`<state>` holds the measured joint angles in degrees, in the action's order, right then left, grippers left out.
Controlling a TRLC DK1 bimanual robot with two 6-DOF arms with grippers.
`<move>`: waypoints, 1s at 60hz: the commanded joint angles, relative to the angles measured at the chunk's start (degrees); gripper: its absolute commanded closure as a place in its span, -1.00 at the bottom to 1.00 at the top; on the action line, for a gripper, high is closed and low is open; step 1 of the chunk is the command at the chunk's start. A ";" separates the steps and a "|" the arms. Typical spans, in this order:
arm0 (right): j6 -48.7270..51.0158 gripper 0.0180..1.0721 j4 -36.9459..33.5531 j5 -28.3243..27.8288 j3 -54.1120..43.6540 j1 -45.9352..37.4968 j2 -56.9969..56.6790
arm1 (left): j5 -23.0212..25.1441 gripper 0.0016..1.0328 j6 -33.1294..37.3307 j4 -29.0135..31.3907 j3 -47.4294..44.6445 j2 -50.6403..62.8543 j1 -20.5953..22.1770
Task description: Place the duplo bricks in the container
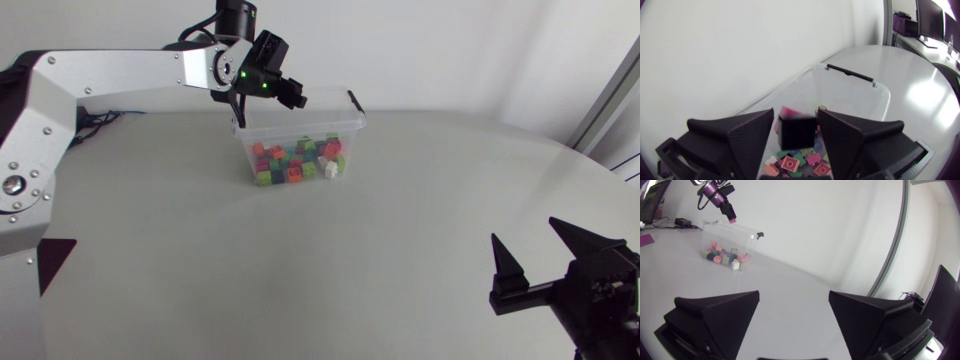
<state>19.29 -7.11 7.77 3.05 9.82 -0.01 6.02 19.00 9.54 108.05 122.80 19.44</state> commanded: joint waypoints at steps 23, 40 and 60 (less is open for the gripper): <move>-1.01 -0.90 -1.50 0.32 -0.32 0.19 -0.34 | -7.60 -0.91 -1.78 0.22 -4.69 -6.00 -2.65; -0.13 -0.90 -2.11 -1.53 -0.24 1.25 -0.34 | -7.69 -0.92 -1.87 -4.09 -20.33 -18.56 -5.99; 0.84 -0.90 -2.11 -1.71 -0.24 7.58 -0.43 | -7.08 -0.92 3.23 -7.08 -37.03 -32.80 -10.30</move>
<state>19.57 -7.75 6.02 3.20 16.19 -0.01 -1.39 20.95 3.36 74.35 93.51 10.37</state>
